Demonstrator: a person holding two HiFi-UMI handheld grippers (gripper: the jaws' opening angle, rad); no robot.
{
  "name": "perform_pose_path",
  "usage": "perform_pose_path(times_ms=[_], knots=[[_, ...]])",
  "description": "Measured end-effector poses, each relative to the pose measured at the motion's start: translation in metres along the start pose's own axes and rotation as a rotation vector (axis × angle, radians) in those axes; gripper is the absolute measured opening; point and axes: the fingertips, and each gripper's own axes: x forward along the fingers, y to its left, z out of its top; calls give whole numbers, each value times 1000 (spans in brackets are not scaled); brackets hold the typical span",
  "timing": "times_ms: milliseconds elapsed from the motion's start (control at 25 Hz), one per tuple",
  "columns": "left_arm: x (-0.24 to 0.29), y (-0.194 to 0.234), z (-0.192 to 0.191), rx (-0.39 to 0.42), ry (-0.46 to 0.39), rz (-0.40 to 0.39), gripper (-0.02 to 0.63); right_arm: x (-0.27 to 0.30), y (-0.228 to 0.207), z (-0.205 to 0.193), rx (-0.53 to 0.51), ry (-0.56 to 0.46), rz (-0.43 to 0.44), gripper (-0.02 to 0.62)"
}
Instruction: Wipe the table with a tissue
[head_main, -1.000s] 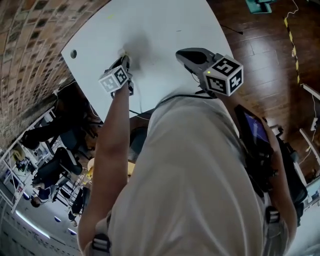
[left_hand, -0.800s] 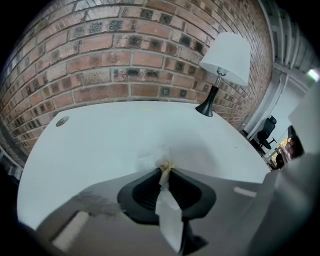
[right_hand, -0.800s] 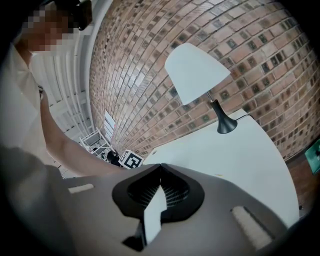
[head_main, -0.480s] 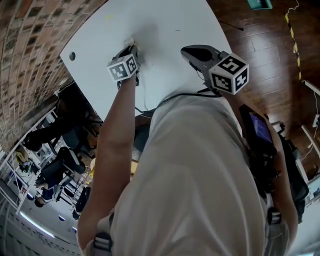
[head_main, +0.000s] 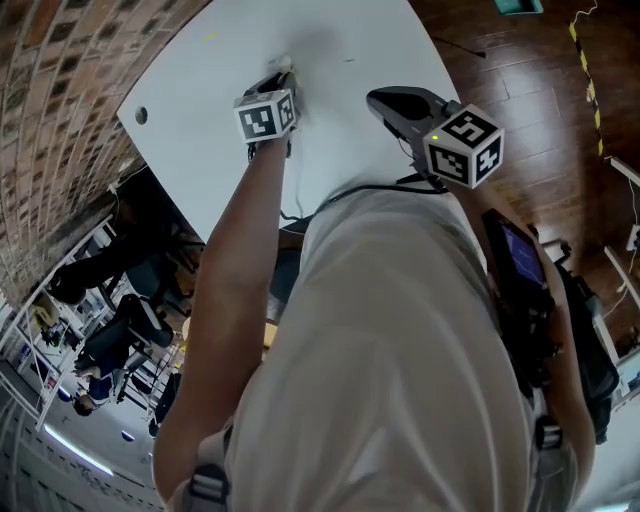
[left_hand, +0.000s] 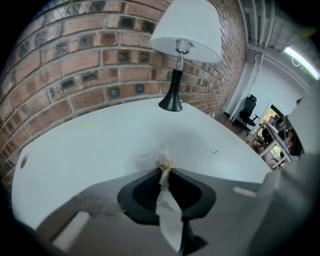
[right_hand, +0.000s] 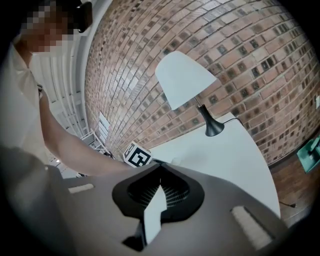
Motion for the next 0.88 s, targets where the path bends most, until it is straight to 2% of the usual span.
perform_pose_path(times_ms=[160,360,480,560,640,760,880], knots=[[14,-27,17,74,14,-42,57,-11,-8,-3,12,-6,-16,9],[28,-49,26,245,63,-82,55,-25,-17,-4,25,-13,-24,9],[33,-65,18,298,83,-166,55,-28,-20,-6,29,-10,-19,8],[31,-79,12,315,80,-190,55,-28,-20,-4,28,-10,-11,9],[17,-86,12,262,31,-158,55,-29,-19,0,24,-14,0,9],[-13,-91,12,84,-86,-122,57,-29,-20,1,18,-10,13,9],[-31,-101,-6,37,-109,-127,57,-26,-21,-5,14,12,25,9]])
